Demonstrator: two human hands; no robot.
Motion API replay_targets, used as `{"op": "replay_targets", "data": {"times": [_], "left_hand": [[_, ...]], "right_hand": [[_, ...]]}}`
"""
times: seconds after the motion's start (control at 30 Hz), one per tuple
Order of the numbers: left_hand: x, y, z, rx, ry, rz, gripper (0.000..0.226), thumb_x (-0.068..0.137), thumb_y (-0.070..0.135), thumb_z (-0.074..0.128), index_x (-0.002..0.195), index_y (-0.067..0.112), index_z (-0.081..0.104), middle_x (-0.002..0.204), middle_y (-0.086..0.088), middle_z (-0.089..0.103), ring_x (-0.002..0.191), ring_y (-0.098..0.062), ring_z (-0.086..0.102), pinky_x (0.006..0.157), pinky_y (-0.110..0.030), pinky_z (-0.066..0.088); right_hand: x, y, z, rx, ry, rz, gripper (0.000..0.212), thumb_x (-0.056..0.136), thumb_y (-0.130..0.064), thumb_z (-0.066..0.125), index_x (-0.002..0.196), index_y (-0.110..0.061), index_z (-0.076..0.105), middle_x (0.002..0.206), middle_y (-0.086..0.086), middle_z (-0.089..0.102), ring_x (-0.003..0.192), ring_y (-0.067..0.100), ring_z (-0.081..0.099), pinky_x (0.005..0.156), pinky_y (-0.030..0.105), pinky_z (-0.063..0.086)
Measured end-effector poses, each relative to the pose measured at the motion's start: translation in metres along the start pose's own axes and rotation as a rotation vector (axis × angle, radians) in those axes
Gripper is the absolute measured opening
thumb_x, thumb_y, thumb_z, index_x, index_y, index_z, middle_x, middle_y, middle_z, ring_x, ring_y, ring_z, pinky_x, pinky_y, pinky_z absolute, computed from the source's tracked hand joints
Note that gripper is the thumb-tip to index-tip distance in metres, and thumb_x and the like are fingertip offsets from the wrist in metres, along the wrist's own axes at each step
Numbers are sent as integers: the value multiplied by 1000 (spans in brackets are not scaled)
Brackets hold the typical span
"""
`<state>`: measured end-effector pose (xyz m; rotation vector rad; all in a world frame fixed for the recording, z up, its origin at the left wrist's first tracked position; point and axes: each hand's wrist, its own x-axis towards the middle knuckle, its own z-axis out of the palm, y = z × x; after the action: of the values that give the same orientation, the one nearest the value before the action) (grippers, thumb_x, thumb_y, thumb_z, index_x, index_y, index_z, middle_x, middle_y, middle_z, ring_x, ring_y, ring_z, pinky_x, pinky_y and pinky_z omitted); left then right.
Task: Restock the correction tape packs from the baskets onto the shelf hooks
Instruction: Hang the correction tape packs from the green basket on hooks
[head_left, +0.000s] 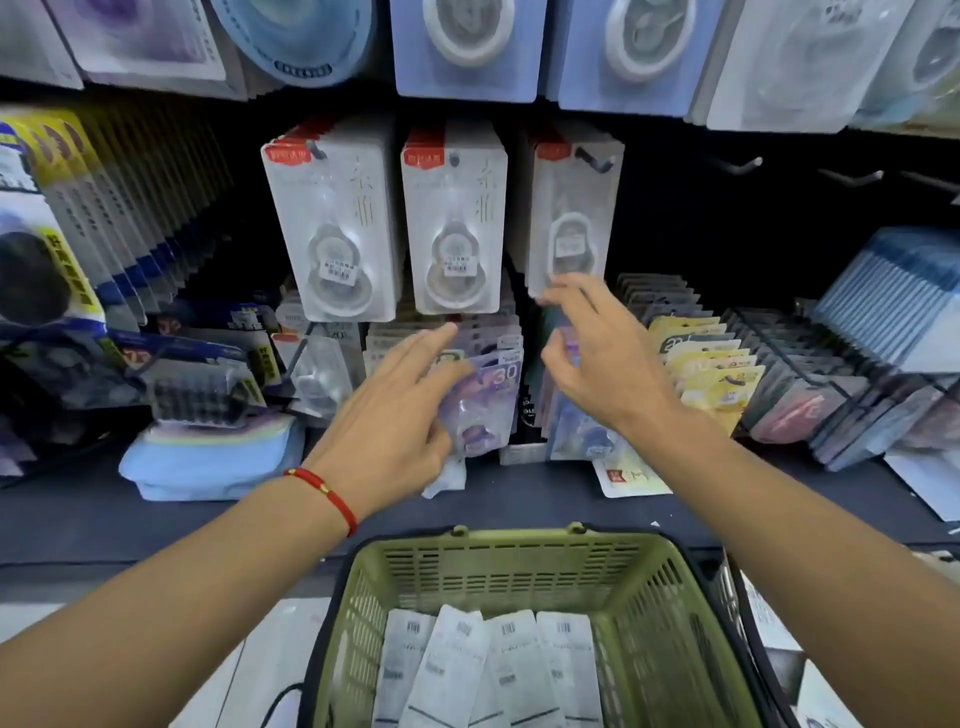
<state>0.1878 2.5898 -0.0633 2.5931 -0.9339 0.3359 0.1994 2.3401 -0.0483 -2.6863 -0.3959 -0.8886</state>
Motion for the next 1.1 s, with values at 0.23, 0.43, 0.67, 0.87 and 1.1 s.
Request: {"op": "replay_targets", "data": {"times": [0.23,0.43,0.67,0.87,1.1], "left_hand": [[-124,-21,60,199,-721,-78,68,92,24,60,157,30,39,171,-3,17,157,-24,15,119,-50,37],[-197,-19,137,445,-859,-302,83,91,42,52,165,29,18,166,-25,-33,150,-47,-37,130,-56,12],[-204,-21,160,233,-572,-447,86,79,47,68,158,26,41,174,-7,-20,156,-32,-32,130,-54,12],[-198,-5,160,372,-511,-381,73,81,29,64,150,14,48,175,-16,1,160,-38,-15,127,-63,-6],[-154,22,177,-552,-460,-875,91,91,37,80,163,15,28,162,-10,43,151,-31,40,122,-47,37]], "right_hand": [[-107,-31,72,291,-805,48,16,93,-31,62,103,-26,73,87,-8,73,78,13,63,78,35,55],[-249,-49,186,57,-1411,-57,77,102,-49,60,163,-16,28,171,14,25,154,34,32,119,49,38],[-316,-77,243,52,-1277,82,114,95,-55,69,167,-12,-7,173,16,-24,160,37,-19,130,55,3],[-291,-67,213,332,-1300,155,83,91,-62,60,159,-19,38,163,19,40,150,36,39,122,48,33],[-213,-4,169,1270,-868,973,27,109,-17,51,98,-6,72,89,13,77,84,27,76,68,41,65]]}}
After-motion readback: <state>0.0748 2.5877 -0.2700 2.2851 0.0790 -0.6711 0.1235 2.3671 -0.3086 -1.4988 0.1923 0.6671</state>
